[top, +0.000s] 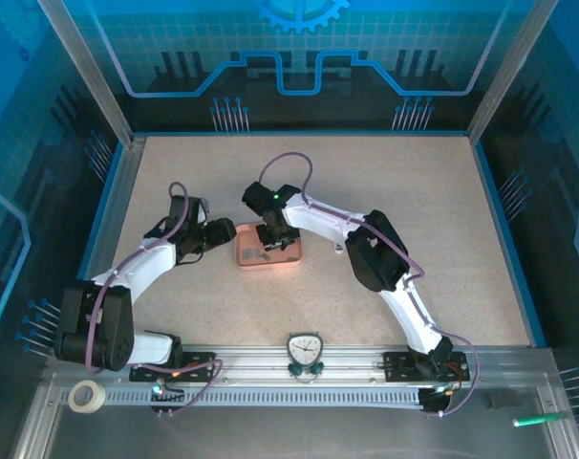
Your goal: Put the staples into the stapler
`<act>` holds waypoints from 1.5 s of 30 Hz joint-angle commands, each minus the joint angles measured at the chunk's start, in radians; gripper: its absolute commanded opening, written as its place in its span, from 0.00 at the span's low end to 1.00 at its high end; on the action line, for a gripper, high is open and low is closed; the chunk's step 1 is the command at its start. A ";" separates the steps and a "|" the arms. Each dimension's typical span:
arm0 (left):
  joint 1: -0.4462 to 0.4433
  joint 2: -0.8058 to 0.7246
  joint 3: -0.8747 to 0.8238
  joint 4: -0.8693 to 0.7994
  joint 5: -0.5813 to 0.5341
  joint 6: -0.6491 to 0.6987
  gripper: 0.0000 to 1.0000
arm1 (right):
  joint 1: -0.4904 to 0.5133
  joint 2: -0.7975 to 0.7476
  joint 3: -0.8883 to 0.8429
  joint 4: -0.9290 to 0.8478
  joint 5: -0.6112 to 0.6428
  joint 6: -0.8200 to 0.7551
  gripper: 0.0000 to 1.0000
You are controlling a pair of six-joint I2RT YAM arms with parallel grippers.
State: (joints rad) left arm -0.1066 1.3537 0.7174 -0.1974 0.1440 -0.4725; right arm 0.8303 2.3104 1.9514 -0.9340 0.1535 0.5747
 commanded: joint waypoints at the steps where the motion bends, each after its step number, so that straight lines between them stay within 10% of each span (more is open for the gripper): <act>1: 0.013 -0.010 -0.010 0.010 0.025 0.000 0.67 | 0.001 0.048 0.041 -0.015 0.001 -0.012 0.33; 22: 0.015 -0.018 -0.008 0.004 0.027 0.008 0.67 | 0.001 0.086 0.061 -0.009 0.070 -0.042 0.18; 45: -0.003 -0.031 -0.018 0.062 0.121 -0.010 0.67 | -0.047 -0.413 -0.386 0.115 0.048 0.055 0.16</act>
State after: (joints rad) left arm -0.1074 1.3460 0.7170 -0.1715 0.2123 -0.4732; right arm 0.7975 1.9781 1.6348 -0.8135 0.2043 0.5823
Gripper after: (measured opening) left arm 0.672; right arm 0.164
